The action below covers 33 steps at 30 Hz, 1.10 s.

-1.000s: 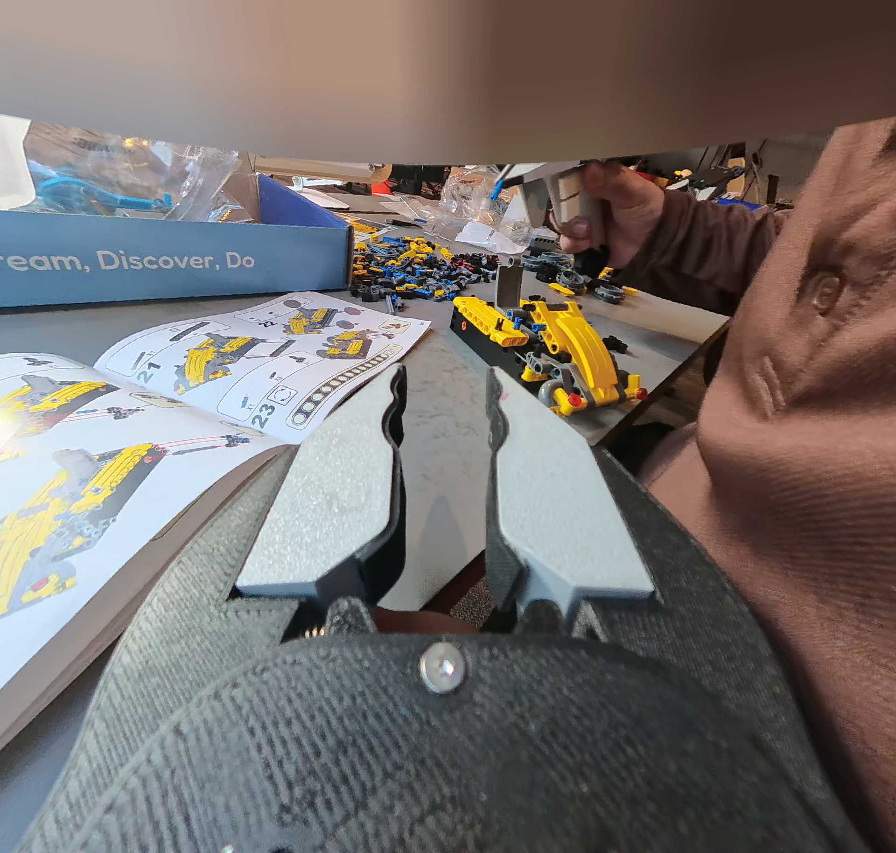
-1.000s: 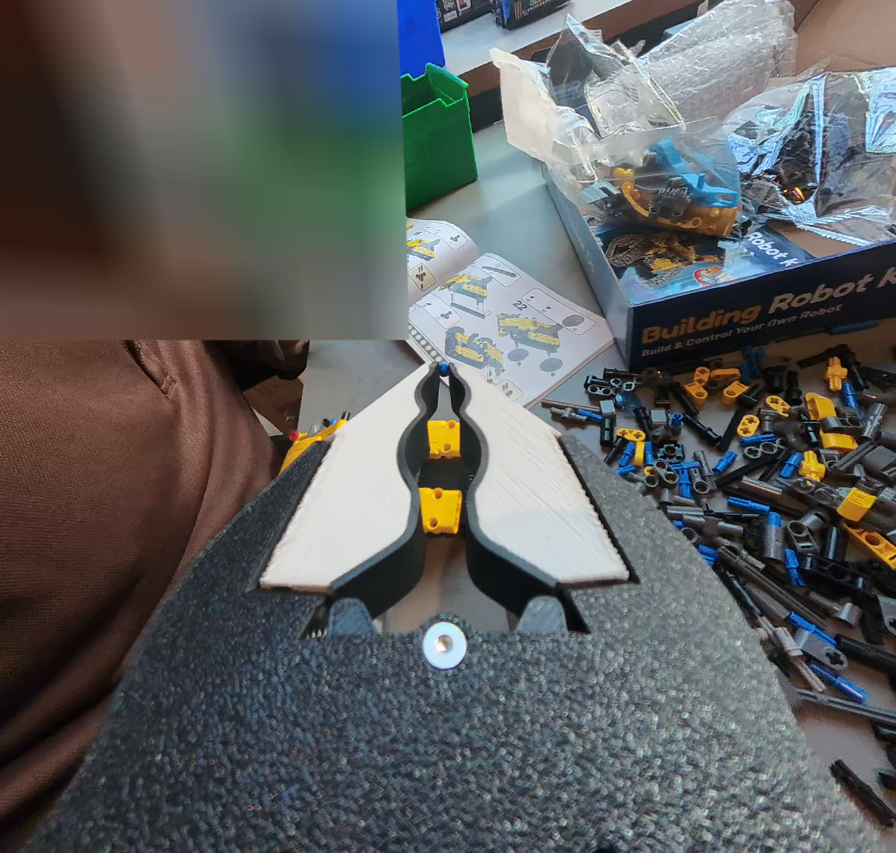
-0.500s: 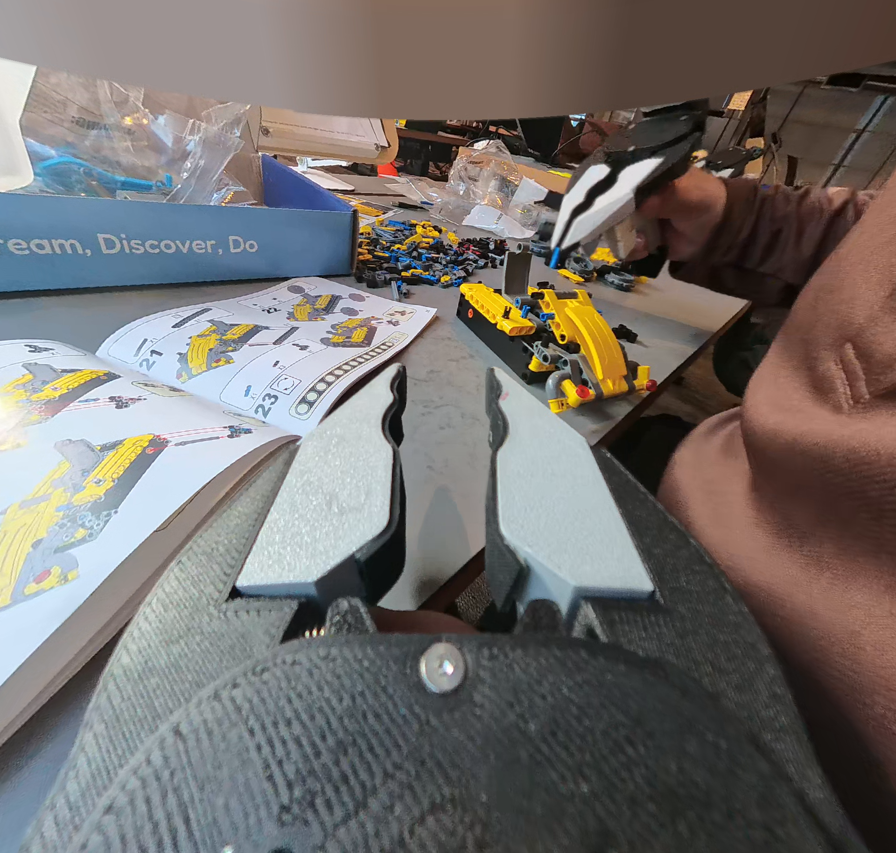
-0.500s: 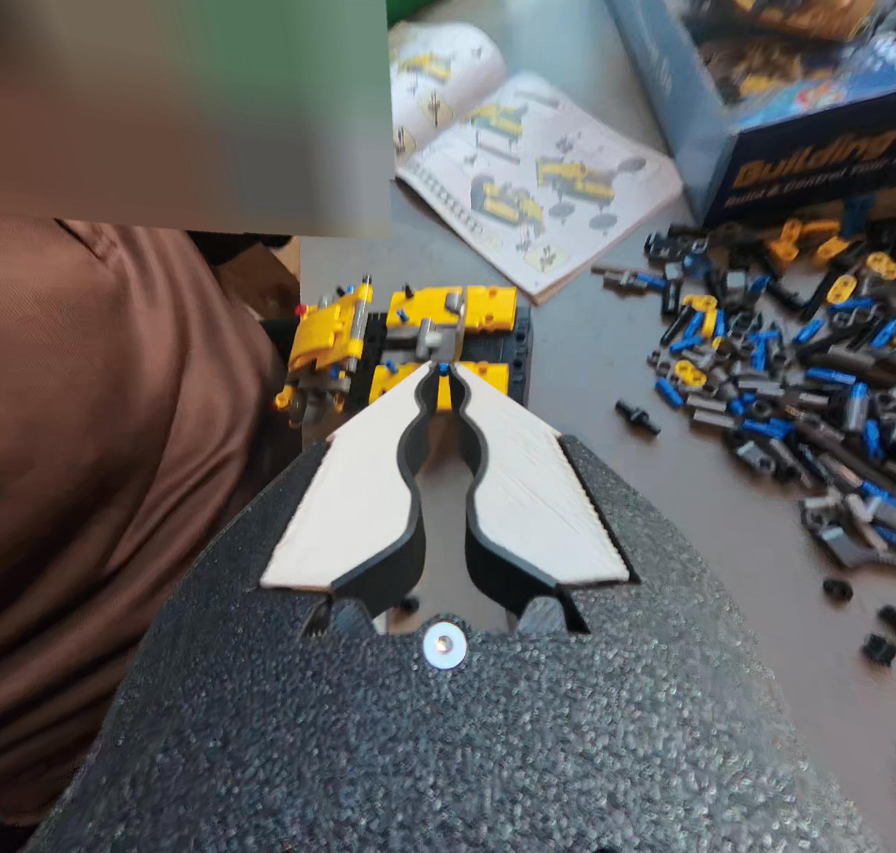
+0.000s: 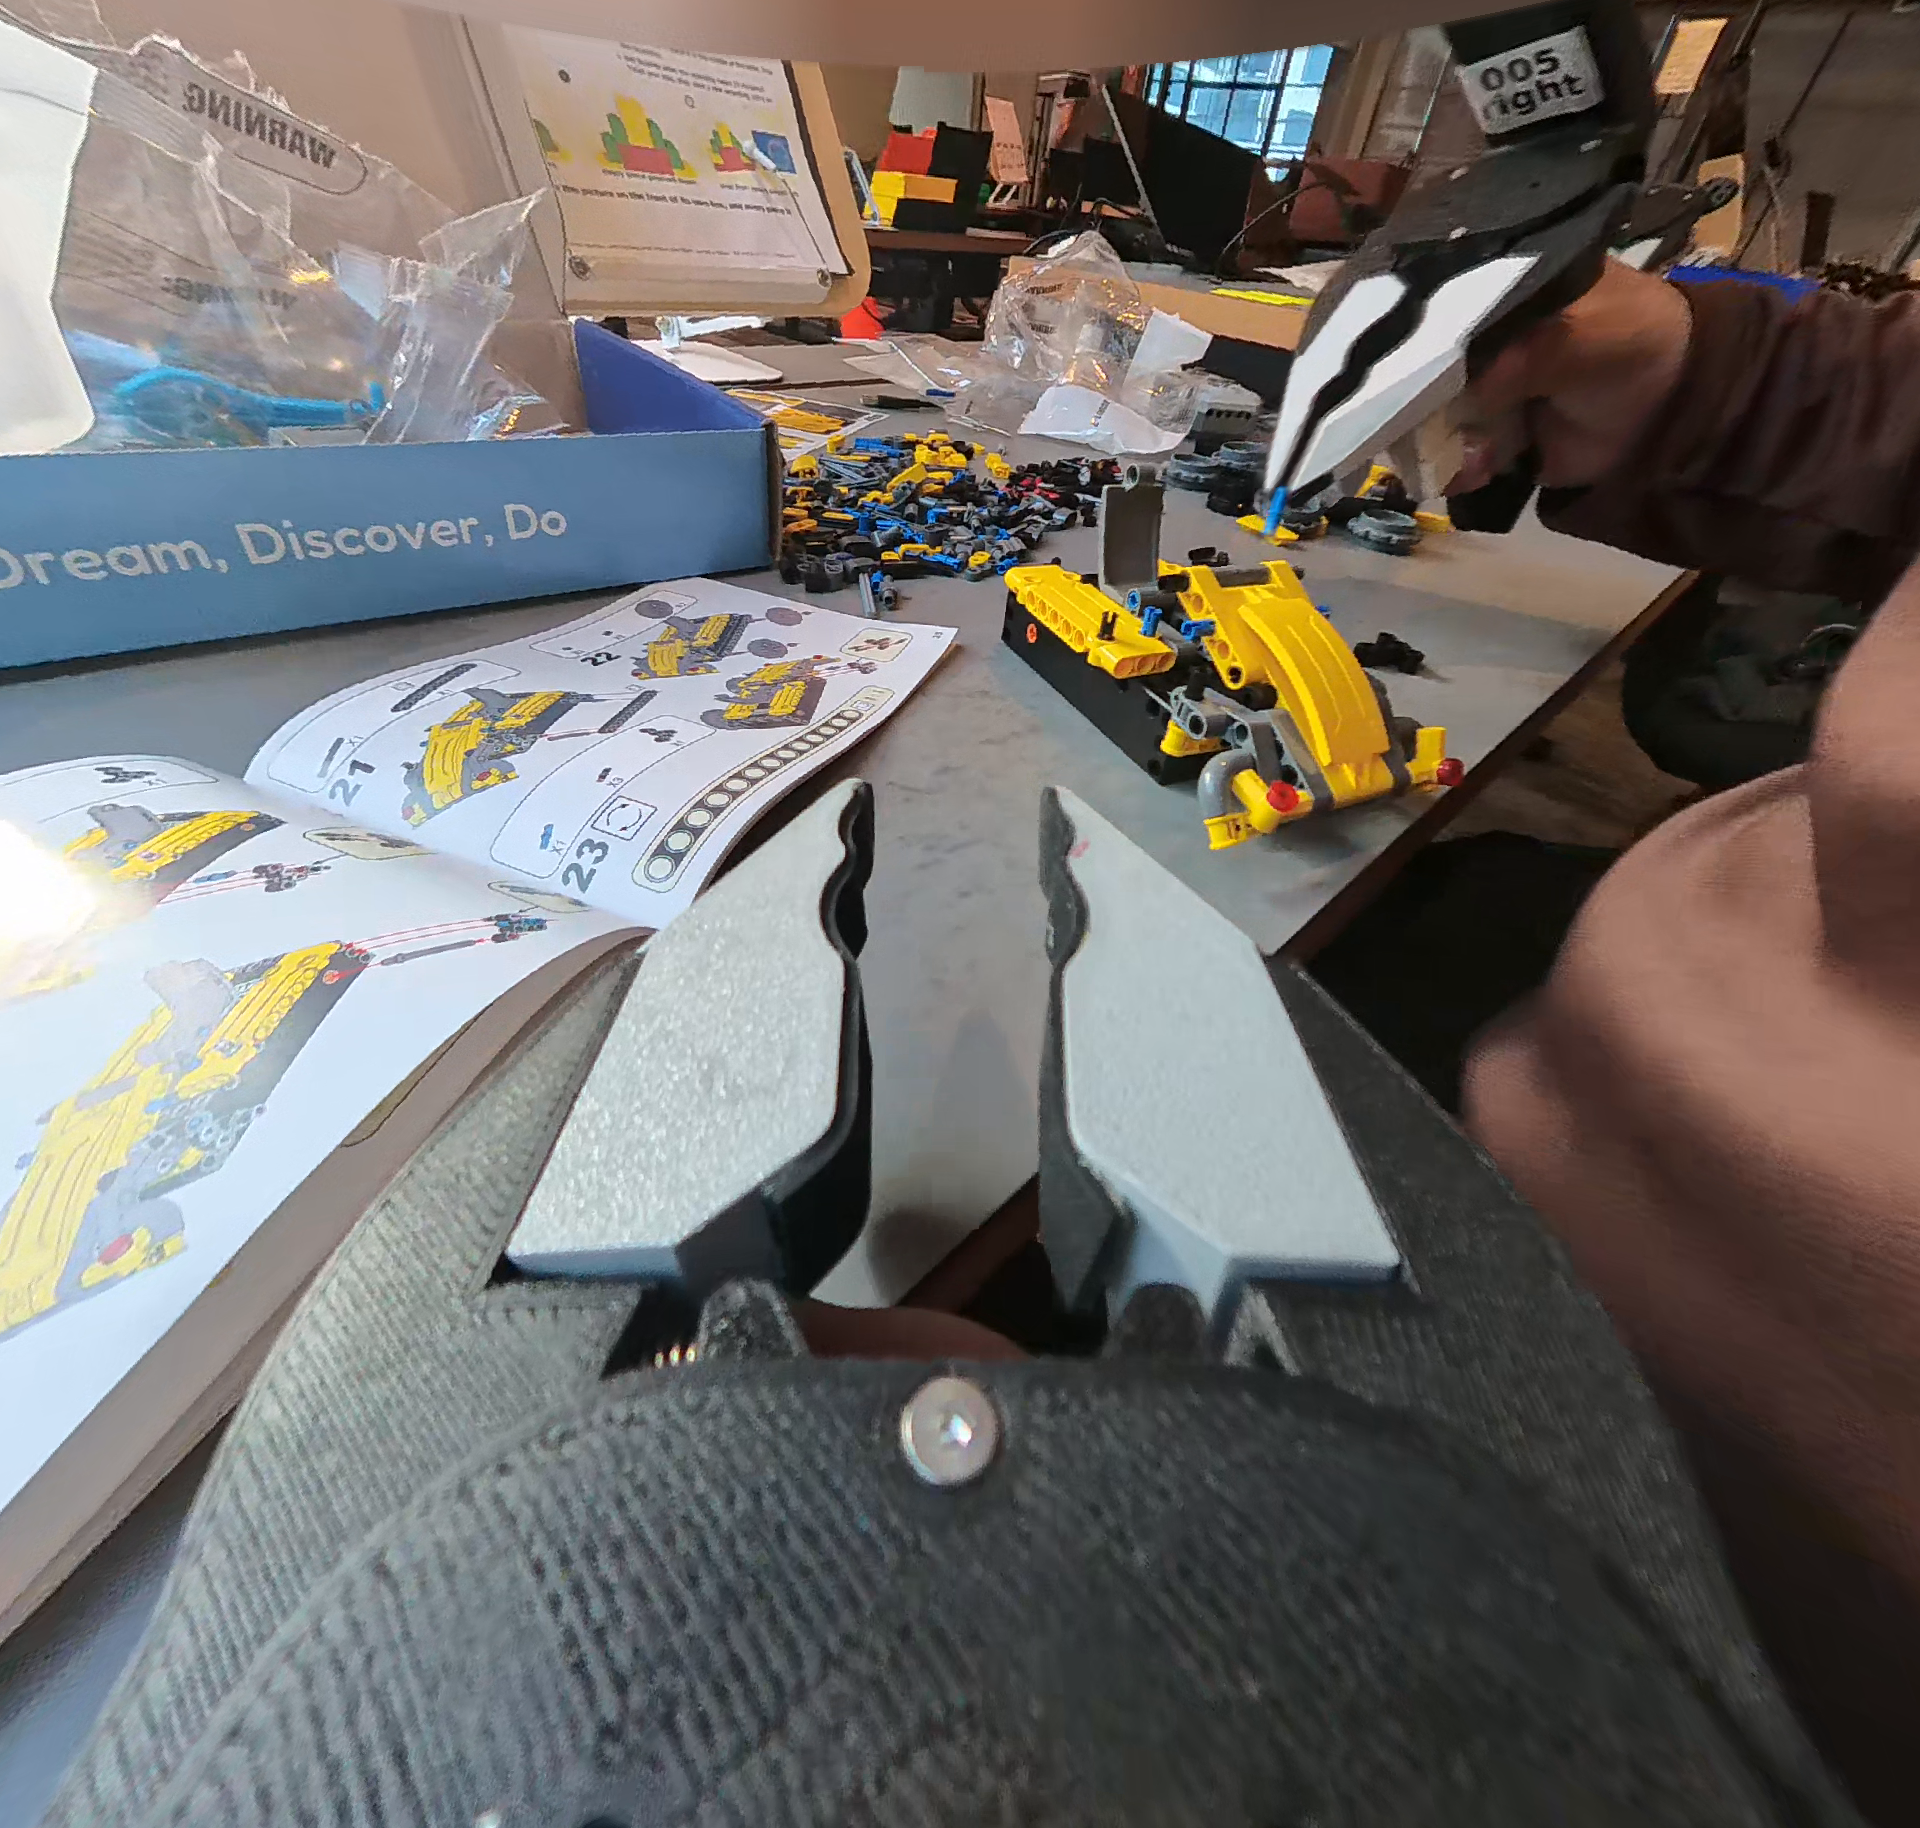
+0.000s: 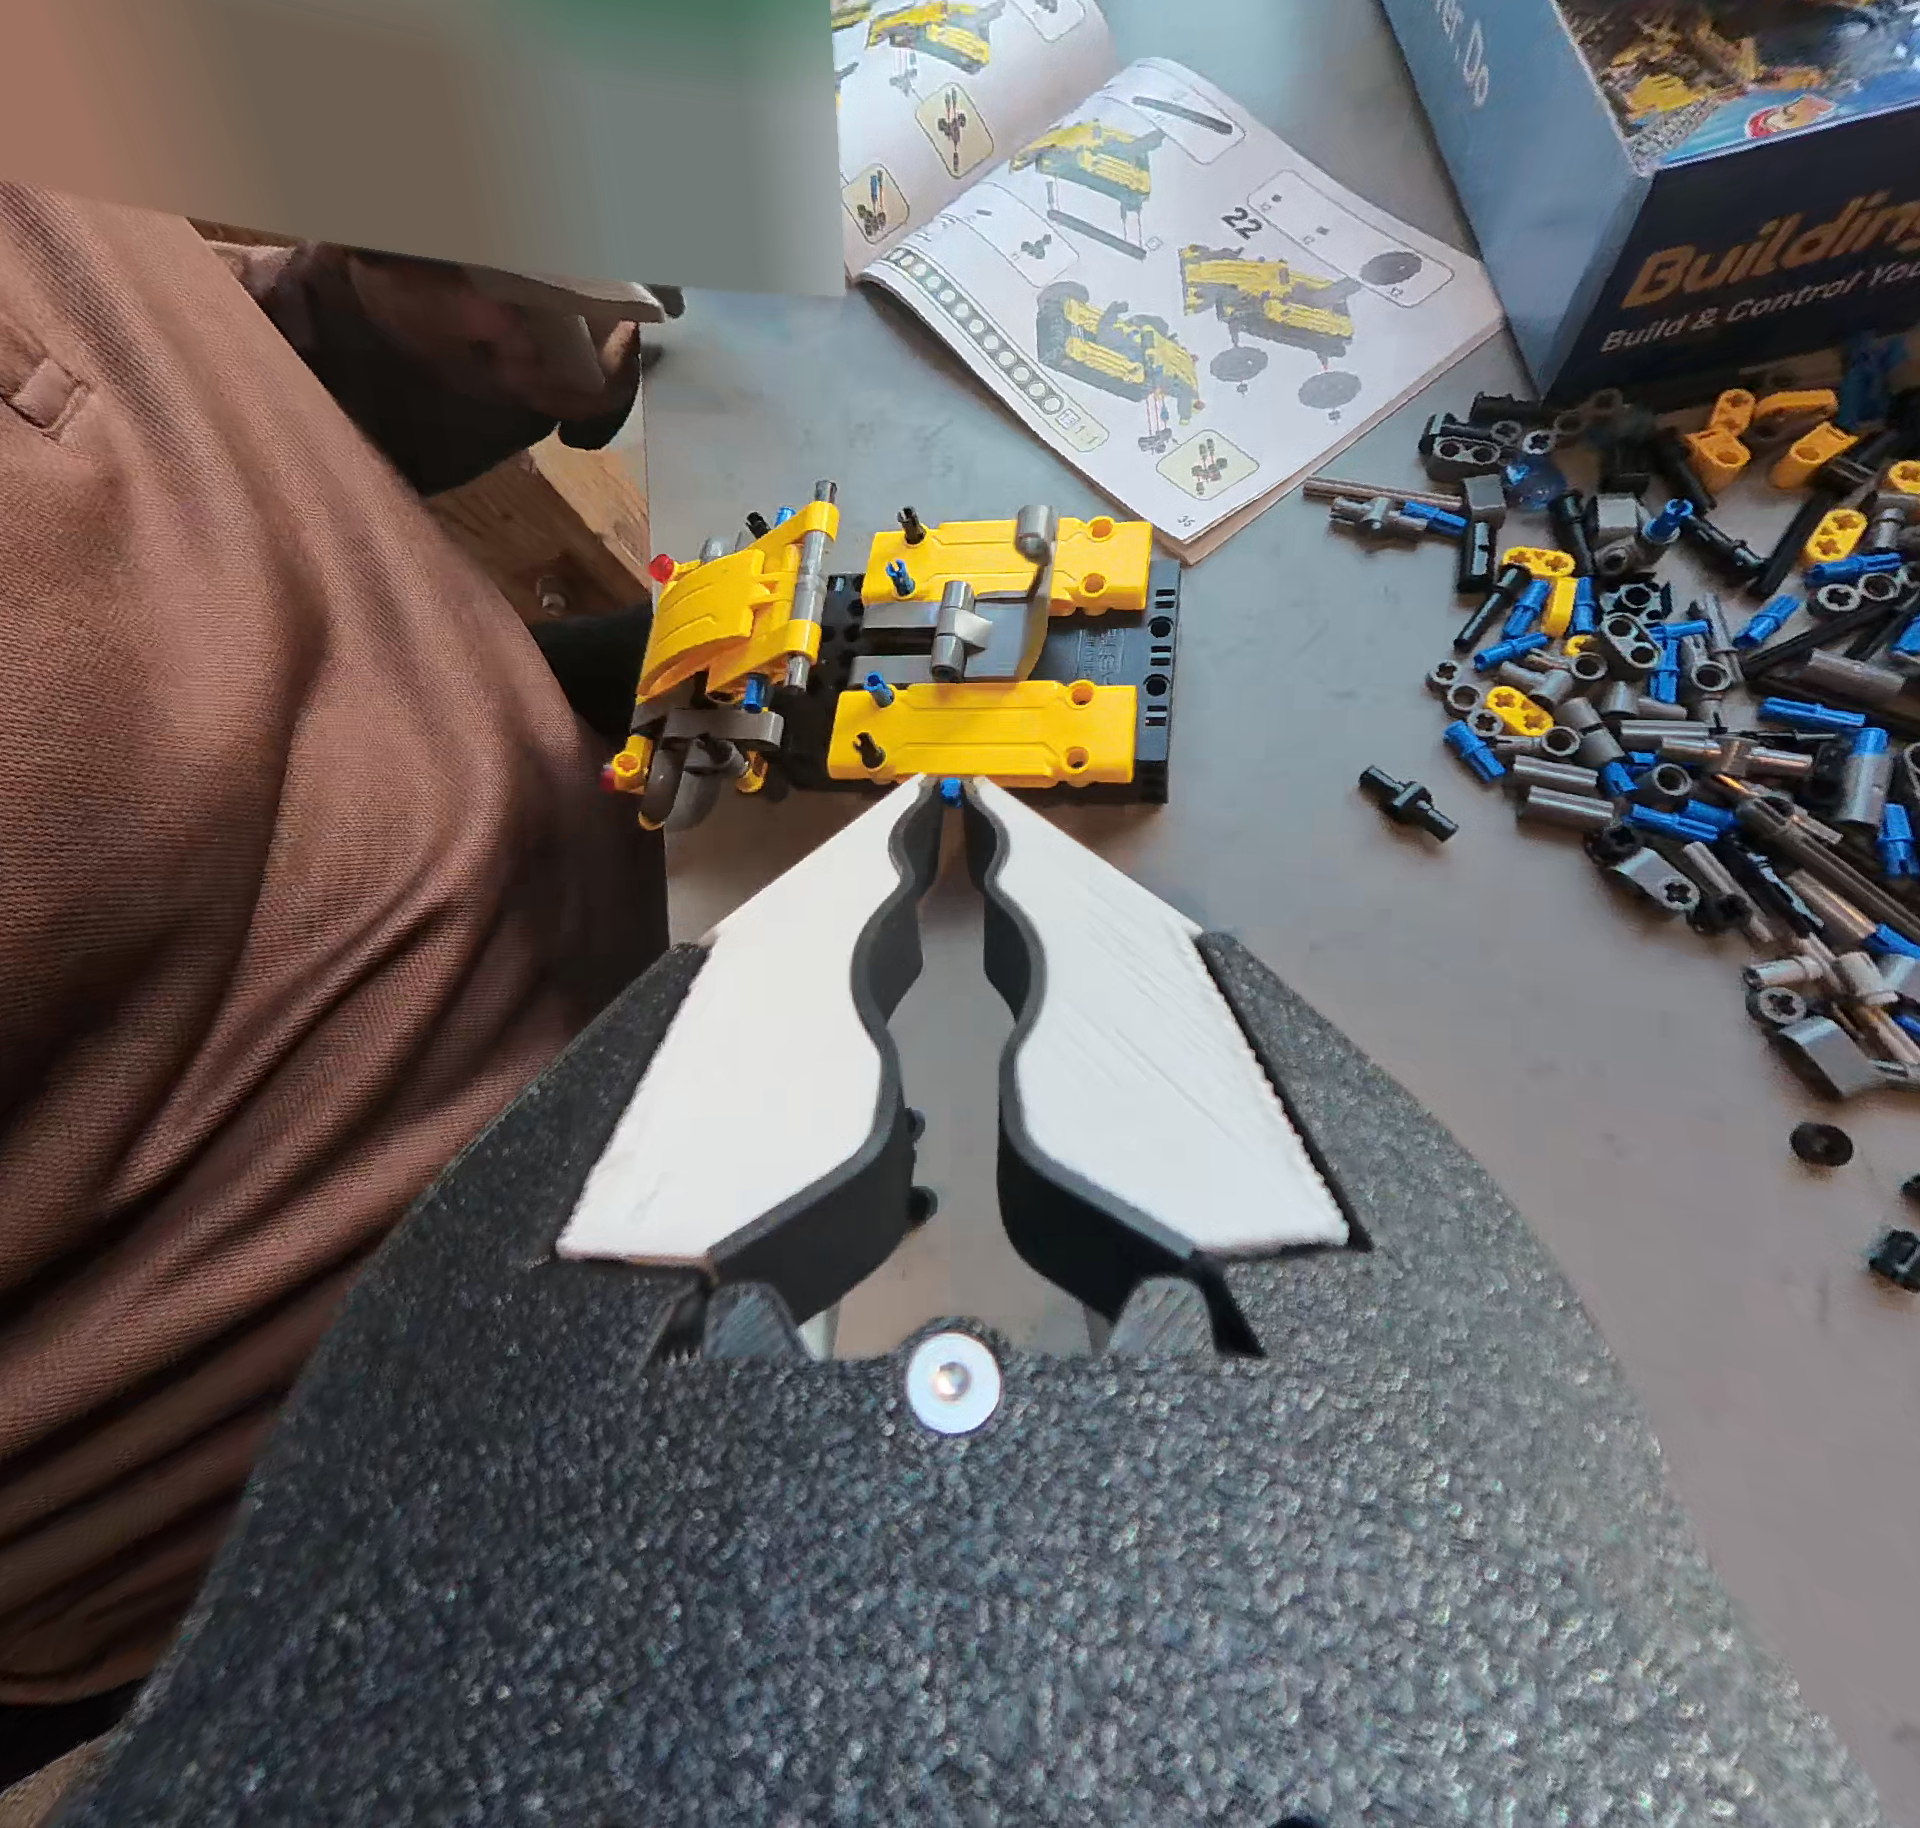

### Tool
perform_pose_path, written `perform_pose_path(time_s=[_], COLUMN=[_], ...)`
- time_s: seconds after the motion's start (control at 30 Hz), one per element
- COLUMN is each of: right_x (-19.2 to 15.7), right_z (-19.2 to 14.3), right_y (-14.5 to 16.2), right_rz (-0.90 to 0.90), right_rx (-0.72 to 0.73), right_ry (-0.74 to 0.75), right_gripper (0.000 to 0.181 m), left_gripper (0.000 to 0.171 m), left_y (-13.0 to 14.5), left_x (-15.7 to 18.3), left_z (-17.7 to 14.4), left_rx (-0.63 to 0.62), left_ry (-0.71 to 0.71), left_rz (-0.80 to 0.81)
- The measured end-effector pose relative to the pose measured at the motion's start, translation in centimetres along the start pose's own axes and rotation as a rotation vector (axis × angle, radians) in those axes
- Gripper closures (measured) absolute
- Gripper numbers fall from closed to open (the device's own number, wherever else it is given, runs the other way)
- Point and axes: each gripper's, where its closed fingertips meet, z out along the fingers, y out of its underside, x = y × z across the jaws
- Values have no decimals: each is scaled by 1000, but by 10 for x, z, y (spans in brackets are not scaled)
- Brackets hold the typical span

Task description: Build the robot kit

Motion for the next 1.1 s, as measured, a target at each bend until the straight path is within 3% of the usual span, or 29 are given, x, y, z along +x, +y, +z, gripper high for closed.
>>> perform_pose_path(time_s=[0.47,0.6,0.73,0.83,0.97,1.1], right_x=[0,-8,-20,-29,-31,-7], right_z=[-45,-49,-44,-37,-33,-37], right_y=[30,29,9,-2,-4,4], right_rz=[4,14,-5,-25,-62,-53], right_rx=[111,166,233,253,260,249], right_ry=[81,58,-12,-52,-50,65], right_gripper=[181,181,181,181,181,181], left_gripper=[144,146,145,147,146,146], left_y=[-2,-23,-43,-61,-60,-56], left_x=[8,44,87,112,125,122], left_z=[13,33,72,96,109,109], left_rx=[-35,-69,-141,-119,-128,-156], left_ry=[-64,22,132,179,210,189], left_rz=[111,247,344,413,398,354])
